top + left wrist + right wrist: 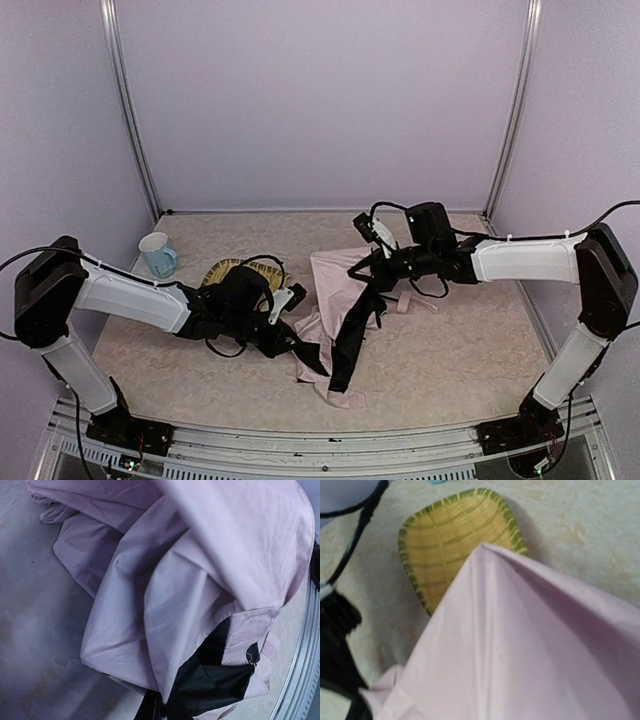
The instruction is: Put away the umbrella
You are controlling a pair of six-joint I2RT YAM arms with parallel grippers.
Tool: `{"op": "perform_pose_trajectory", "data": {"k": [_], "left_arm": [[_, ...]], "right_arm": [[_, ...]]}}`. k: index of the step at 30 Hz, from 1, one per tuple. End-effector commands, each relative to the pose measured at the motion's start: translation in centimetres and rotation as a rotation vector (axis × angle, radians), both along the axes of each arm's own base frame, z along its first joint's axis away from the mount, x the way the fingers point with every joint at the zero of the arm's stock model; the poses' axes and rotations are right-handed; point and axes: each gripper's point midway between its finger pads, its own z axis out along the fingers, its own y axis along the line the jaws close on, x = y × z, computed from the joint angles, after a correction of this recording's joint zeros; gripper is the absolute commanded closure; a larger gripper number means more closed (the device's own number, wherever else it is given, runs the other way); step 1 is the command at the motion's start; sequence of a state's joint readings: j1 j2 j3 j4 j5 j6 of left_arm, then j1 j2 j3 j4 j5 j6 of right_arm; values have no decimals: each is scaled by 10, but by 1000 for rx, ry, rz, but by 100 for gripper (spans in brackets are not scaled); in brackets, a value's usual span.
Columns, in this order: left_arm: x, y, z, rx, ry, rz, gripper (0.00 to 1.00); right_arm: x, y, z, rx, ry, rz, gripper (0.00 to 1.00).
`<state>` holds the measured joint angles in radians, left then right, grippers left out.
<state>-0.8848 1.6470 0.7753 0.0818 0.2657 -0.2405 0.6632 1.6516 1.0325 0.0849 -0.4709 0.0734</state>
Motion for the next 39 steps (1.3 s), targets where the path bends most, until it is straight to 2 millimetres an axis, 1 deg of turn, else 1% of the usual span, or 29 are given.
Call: {"op": "perform_pose_trajectory", "data": {"k": [1,3,4,5,6,8,10,11,12,13,15,16,17,18,19,20,21,23,24,26,28,29,31,33,35,39], "left_arm": [[5,18,-27,102,-39,-7,96],[11,19,-35,163,-97,-19,96],[13,16,-38,191,-128,-28,95],[18,13,-38,225,-174,-29,93],[22,10,-37,263,-228,-33,89],[32,6,-27,328,-360,-12,75],[32,4,-7,311,-469,3,59],[26,7,2,277,-501,-4,50],[22,4,19,204,-539,-10,42],[12,4,35,130,-561,-37,37],[-10,2,74,-45,-624,-106,28],[-24,1,102,-151,-665,-140,26],[-37,-1,122,-237,-691,-177,26],[-46,-1,137,-313,-687,-193,30],[-51,-3,150,-377,-679,-195,32],[-55,-6,155,-417,-653,-202,35],[-59,-11,154,-430,-624,-229,39],[-67,-25,139,-412,-554,-304,47],[-67,-31,130,-399,-521,-318,50],[-69,-41,118,-403,-473,-348,52],[-73,-53,114,-431,-443,-388,54],[-71,-57,110,-432,-436,-387,54],[-57,-63,101,-408,-430,-351,55],[-42,-65,92,-387,-420,-313,55],[-28,-63,81,-371,-403,-276,55],[-9,-52,59,-335,-385,-236,52]], "right_arm": [[-9,-3,34,42,-50,138,100],[-25,1,43,66,-52,237,100],[-33,3,49,87,-48,287,100],[-42,5,55,115,-50,337,100],[-49,6,62,139,-52,374,100],[-56,5,71,163,-72,403,100],[-53,3,70,148,-81,384,100],[-51,2,68,140,-81,373,100],[-50,2,66,134,-76,366,100],[-49,1,65,135,-74,361,100],[-47,2,68,148,-71,353,100],[-44,3,70,155,-70,342,100],[-40,3,71,157,-72,319,100],[-35,3,72,156,-74,294,100],[-30,3,74,155,-75,268,100],[-26,2,76,158,-74,244,100],[-22,0,77,164,-72,226,100],[-14,-3,79,181,-57,189,100],[-11,-4,80,193,-44,175,100],[-6,-5,82,210,-37,160,100],[-4,-5,86,222,-40,150,100],[-3,-6,89,231,-46,146,100],[-2,-6,92,244,-53,147,100],[-3,-5,93,251,-54,156,100],[-4,-5,92,252,-52,164,100],[-5,-6,91,251,-51,176,100]]}}
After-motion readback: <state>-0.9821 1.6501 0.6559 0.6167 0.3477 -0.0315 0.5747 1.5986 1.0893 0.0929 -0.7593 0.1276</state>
